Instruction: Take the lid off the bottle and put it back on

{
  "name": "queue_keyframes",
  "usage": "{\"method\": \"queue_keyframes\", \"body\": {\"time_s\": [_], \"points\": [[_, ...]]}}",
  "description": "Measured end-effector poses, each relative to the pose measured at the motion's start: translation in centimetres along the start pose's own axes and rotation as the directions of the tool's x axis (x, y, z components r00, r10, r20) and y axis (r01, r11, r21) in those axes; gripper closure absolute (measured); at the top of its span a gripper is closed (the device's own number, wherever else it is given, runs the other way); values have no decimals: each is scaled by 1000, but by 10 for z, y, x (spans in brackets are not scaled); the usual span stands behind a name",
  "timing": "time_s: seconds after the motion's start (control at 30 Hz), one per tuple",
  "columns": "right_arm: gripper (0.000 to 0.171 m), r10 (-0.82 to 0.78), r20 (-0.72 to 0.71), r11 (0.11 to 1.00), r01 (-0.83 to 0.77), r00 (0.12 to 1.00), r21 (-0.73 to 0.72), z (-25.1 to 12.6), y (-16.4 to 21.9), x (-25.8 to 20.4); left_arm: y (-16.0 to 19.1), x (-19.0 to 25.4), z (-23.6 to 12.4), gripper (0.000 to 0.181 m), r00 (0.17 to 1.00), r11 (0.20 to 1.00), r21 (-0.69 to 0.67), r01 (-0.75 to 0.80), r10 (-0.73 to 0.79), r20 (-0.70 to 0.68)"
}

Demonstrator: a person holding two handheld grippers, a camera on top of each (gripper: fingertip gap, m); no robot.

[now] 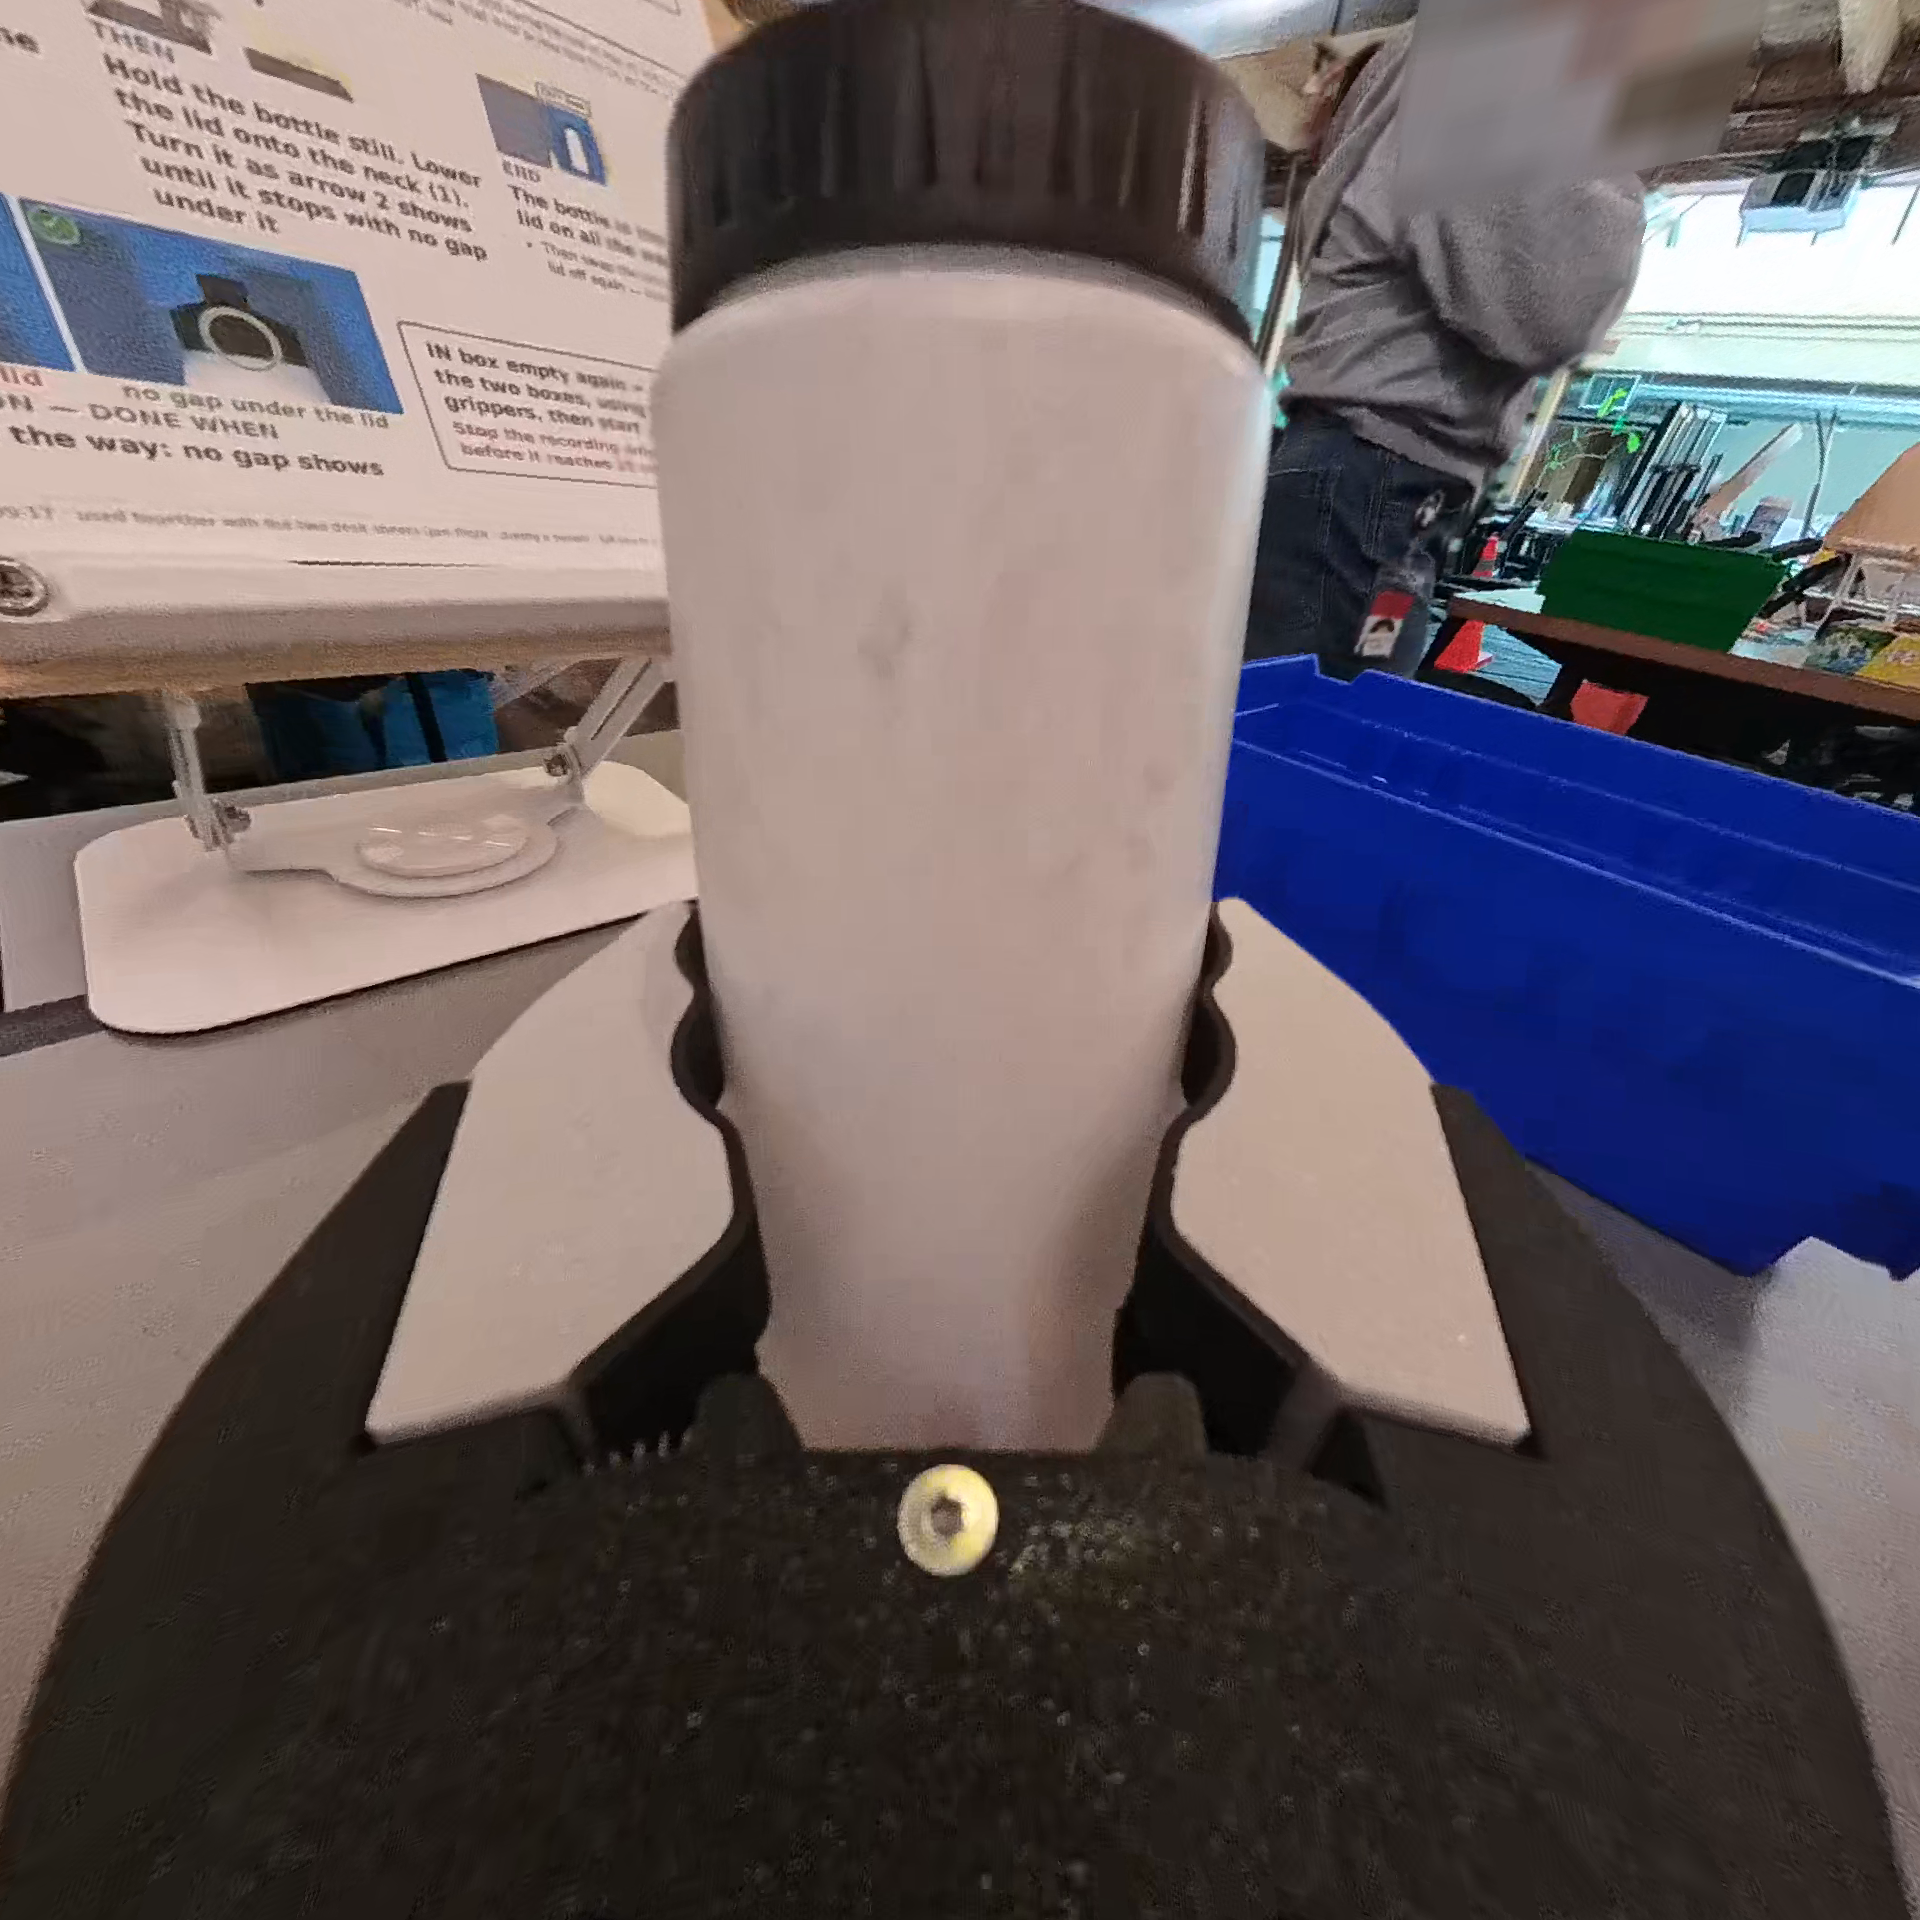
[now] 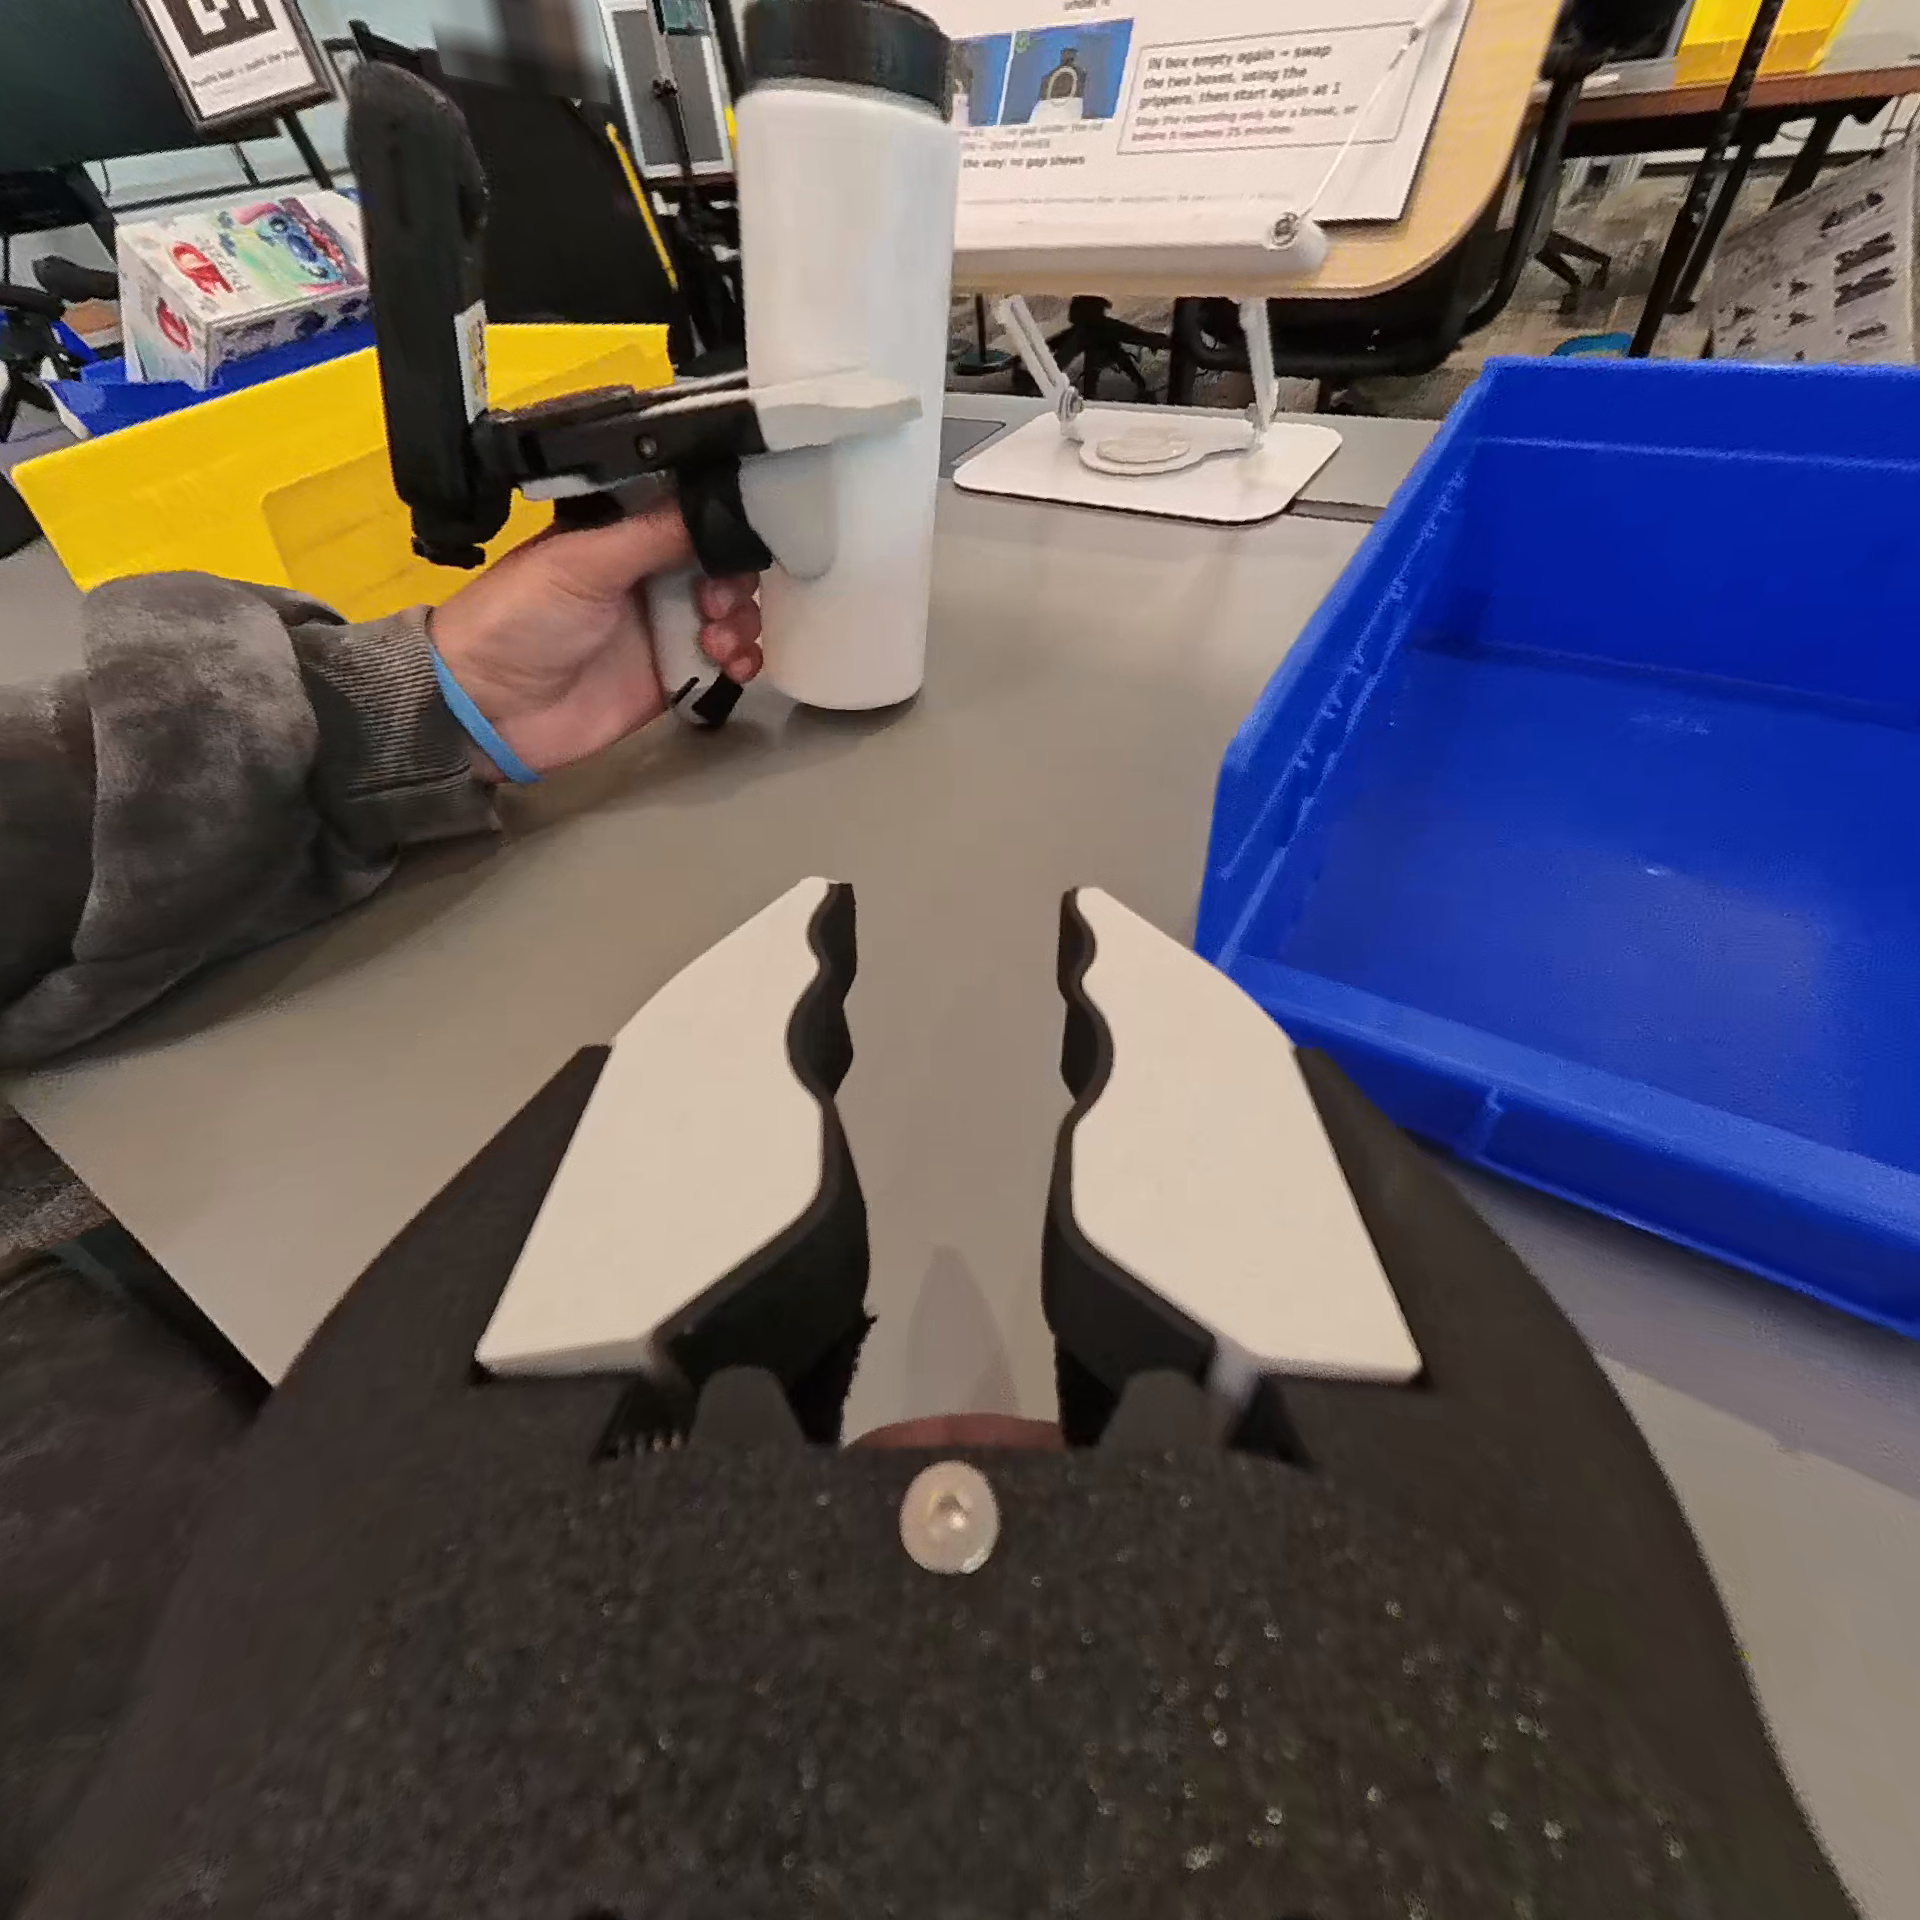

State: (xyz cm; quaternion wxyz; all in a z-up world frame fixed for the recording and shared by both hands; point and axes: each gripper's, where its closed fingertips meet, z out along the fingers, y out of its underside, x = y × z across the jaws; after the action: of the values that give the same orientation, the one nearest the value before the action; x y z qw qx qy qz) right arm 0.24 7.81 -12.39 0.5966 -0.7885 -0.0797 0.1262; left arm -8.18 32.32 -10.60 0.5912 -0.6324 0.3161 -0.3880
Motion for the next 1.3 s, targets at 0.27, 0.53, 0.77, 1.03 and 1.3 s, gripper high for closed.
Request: {"method": "queue_keyframes", "body": {"time_s": [0.27, 0.53, 0.77, 1.03, 1.3], "points": [[134, -52, -30, 998, 51, 998, -29, -3, 5, 4, 6, 13, -8, 94, 996, 996, -44, -72, 70, -50], [134, -60, -12, 998, 59, 998, -36, 0, 6, 0, 11, 12, -22, 94, 996, 993, -88, -81, 77, -49], [134, -59, 0, 998, 59, 998, -36, 0, 5, -1, -7, 17, -30, 86, 990, 988, -67, -139, 136, -48], [133, -61, 4, 997, 61, 998, -47, 1, 8, -2, -33, 13, -24, 79, 990, 987, -81, -137, 134, -45], [134, -51, -3, 997, 51, 999, -49, 2, 9, -1, -39, 1, -5, 93, 989, 983, -109, -146, 142, -40]]}}
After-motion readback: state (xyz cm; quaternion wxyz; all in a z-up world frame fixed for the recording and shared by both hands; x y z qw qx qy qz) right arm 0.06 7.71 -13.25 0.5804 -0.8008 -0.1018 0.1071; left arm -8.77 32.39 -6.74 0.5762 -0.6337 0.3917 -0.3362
